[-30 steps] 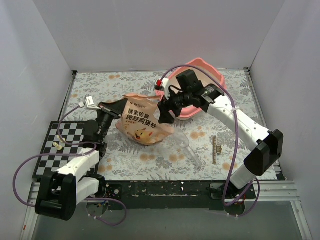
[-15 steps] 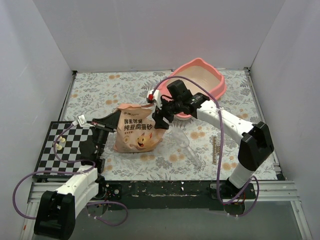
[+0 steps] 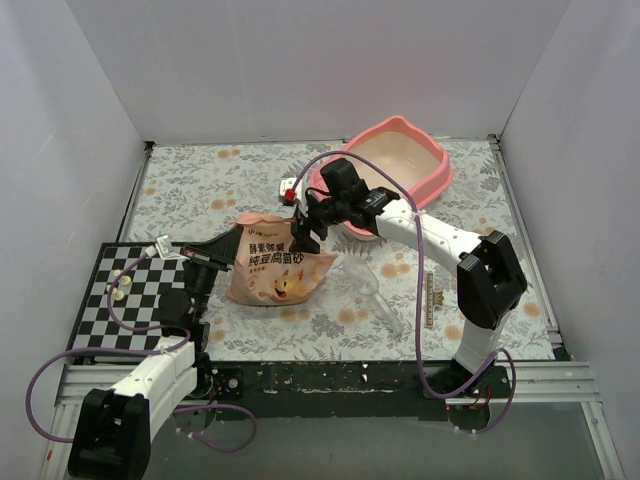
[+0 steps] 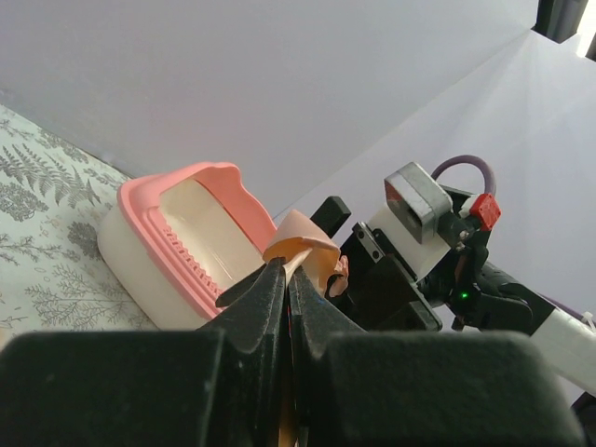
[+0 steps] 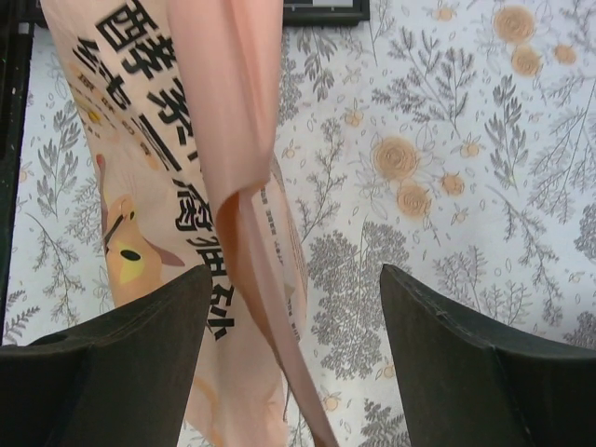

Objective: Fill the litter box with clean litter

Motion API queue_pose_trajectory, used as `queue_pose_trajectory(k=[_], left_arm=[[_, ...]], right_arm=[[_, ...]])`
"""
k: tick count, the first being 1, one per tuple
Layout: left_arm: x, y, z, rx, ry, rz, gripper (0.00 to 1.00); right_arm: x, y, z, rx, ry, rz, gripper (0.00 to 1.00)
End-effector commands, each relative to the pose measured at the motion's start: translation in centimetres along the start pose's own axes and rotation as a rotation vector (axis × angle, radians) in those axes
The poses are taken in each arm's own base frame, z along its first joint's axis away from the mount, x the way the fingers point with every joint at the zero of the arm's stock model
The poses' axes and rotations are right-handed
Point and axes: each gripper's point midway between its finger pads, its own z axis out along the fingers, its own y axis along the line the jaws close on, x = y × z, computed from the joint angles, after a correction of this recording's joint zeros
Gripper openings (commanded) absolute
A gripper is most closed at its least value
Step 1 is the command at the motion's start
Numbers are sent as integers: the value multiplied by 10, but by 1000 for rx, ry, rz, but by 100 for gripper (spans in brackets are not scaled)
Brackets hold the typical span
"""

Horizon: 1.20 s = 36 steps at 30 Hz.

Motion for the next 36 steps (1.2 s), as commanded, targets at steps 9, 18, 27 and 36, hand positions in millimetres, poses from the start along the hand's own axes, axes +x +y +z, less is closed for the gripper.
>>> queue_pose_trajectory(k=[9,18,27,36], left_arm=[[-18,-50,-2,190,-54,-29,0],[-3,-53,3,199,46,42,0],[17,-70,36,159,442,456,67],[6,-92,50,183,620,737,77]], right_arm=[[-27,11,21,-57,-197,-48,72],[-38,14,5,-2,-235,-61,1],[-65,2,-62,182,-75,-208,1],[-101,8,-93,209,-9,-371,1]])
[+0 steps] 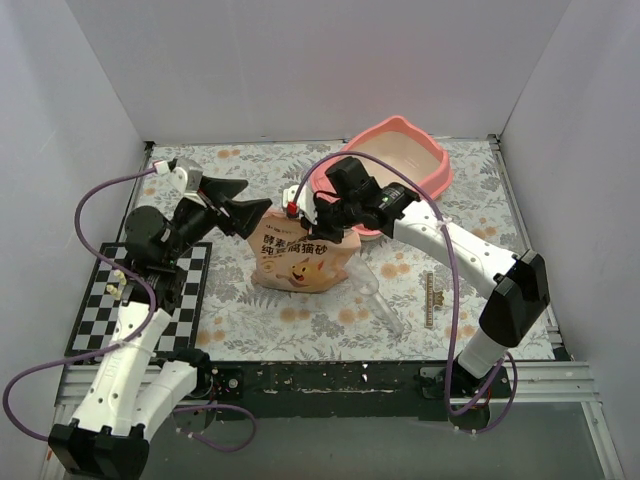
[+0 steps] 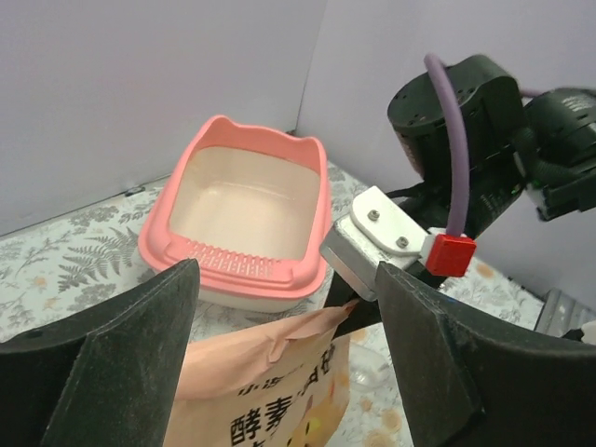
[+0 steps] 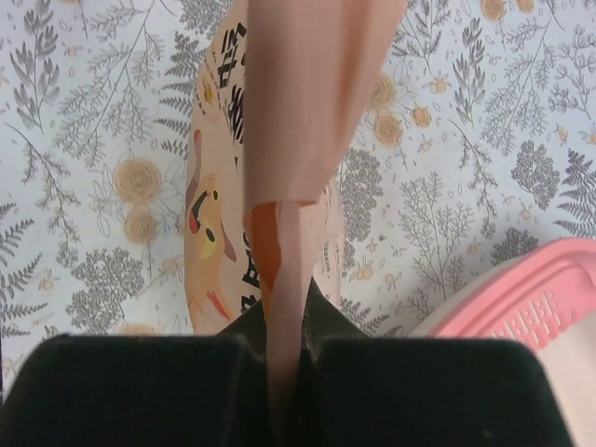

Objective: Fill the litter box with clean litter

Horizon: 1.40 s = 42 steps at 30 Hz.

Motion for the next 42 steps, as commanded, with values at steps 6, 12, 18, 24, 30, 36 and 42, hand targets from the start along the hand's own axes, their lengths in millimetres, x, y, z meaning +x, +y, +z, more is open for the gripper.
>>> queue_pose_trajectory(k=[6,12,18,24,30,36,42], left_arm=[[64,9,-3,8,337,187,77],[85,7,-6,36,373,297,82],[102,-10,1,145,475,267,85],[126,-25,-7,204,564,219,85],[100,-28,-21,149,525,268,86],[63,-28,-34,63,460,335,86],[58,-40,-38,100,447,303,87]], right_arm=[[-61,-1,-31,64,-63,-231,1],[-39,31,-30,9,-65,-210,1],[-26,43,-34,1,-65,-187,1],[-23,46,-36,0,-67,-186,1],[-17,46,-31,-2,-57,-181,1],[-17,46,-29,-5,-55,-177,1],[-17,45,-27,-7,-55,-168,1]])
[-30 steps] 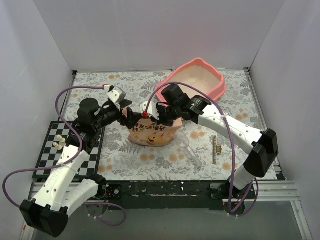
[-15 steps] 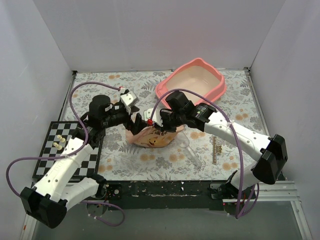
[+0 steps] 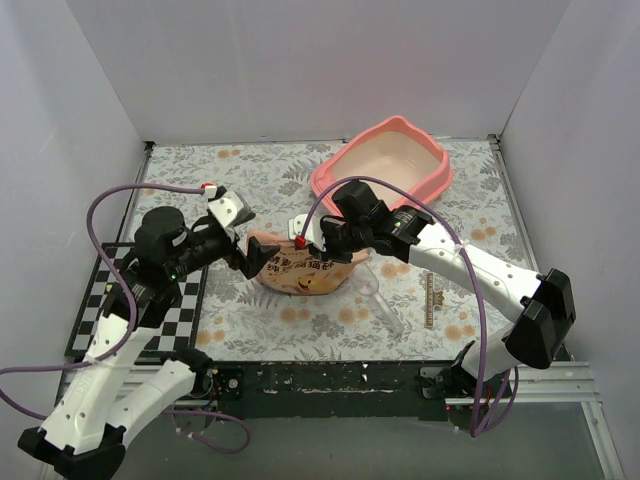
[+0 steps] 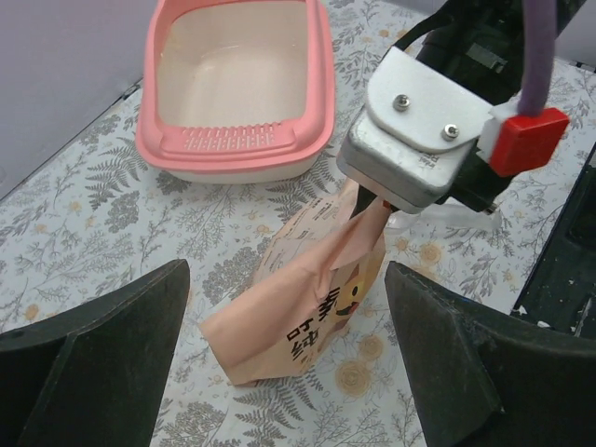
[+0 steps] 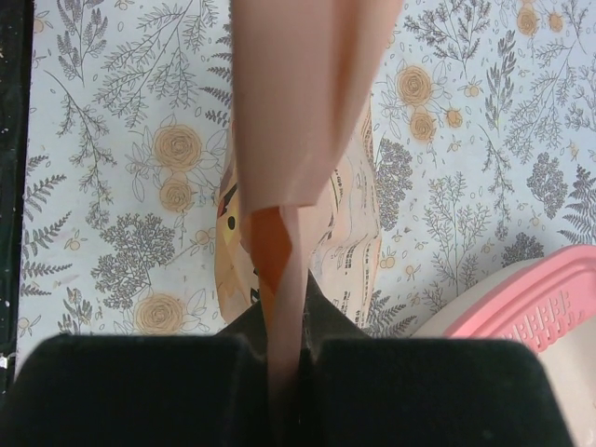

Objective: Fill the litter box with clean litter

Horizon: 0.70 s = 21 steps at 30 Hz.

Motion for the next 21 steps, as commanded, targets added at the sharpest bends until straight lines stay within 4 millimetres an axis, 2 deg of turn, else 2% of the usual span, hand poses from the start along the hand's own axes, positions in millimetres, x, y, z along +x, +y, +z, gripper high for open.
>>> queue_pose_trajectory(k=[1,9,18,20,21], left_arm=[[5,-9,-1,37,31,-30,87],[31,-6,24,67,49,-58,87],[79,-21,53,169,94,-173,87],[91,-23,57,179,111,-184,83],[98,-24,59,179,124,-187,76]], right_arm=[[-28,-7,-10,28,-95,-30,1],[-32,-10,-8,24,-103,-24,1],[-26,-6,-1,7,-96,-3,1],[-25,-5,1,1,-94,3,1],[-25,-5,1,-1,-93,6,1]])
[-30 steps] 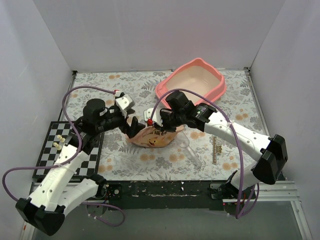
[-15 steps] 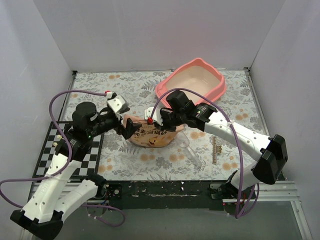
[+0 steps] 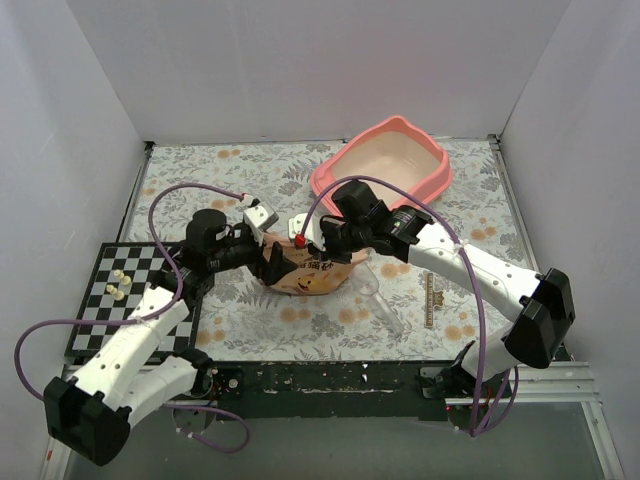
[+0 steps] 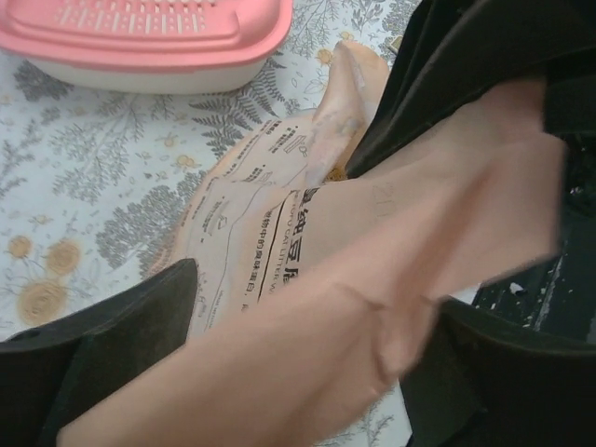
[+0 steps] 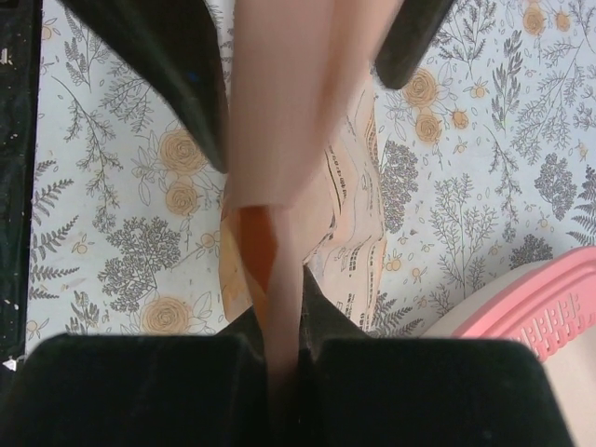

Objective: Fill the litter box with clean litter

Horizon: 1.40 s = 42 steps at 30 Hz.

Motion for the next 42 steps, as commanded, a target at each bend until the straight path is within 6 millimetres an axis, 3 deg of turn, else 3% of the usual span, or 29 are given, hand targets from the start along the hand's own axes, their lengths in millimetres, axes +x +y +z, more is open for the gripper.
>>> queue_pose_trajectory(k=[1,5,6,8,11,13,14,17,21,29,36,42], left_arm=[[7,-7,10,45,-22,1,64],[13,1,12,-15,-33,7,5],[13,3,11,-30,-43,12,0],[14,2,7,-44,-70,17,0],[16,-4,-4,-53,-133,43,0],[20,-6,-12,-71,-177,65,0],[23,-8,-16,-80,-194,75,0],[34,-12,-21,-79,-216,92,0],[39,-18,-26,-70,-258,104,0],[32,-18,-39,-108,-327,142,0],[28,-17,-41,-122,-350,159,0],[27,-15,-40,-125,-349,158,0]], right_arm=[[-26,-6,-2,4,-90,-13,1],[-25,-3,-2,-13,-81,6,1],[-26,-3,-3,-13,-77,17,1],[-24,-3,-6,-13,-53,44,7],[-22,-4,-21,35,-35,70,30],[-23,-2,-34,62,-44,84,68],[-24,-2,-40,81,-50,85,75],[-26,-6,-60,149,-61,77,78],[-15,-13,-68,184,-33,65,80],[18,-21,-47,89,78,62,79],[11,-16,-27,-19,50,92,77],[4,-10,-22,-79,33,96,76]])
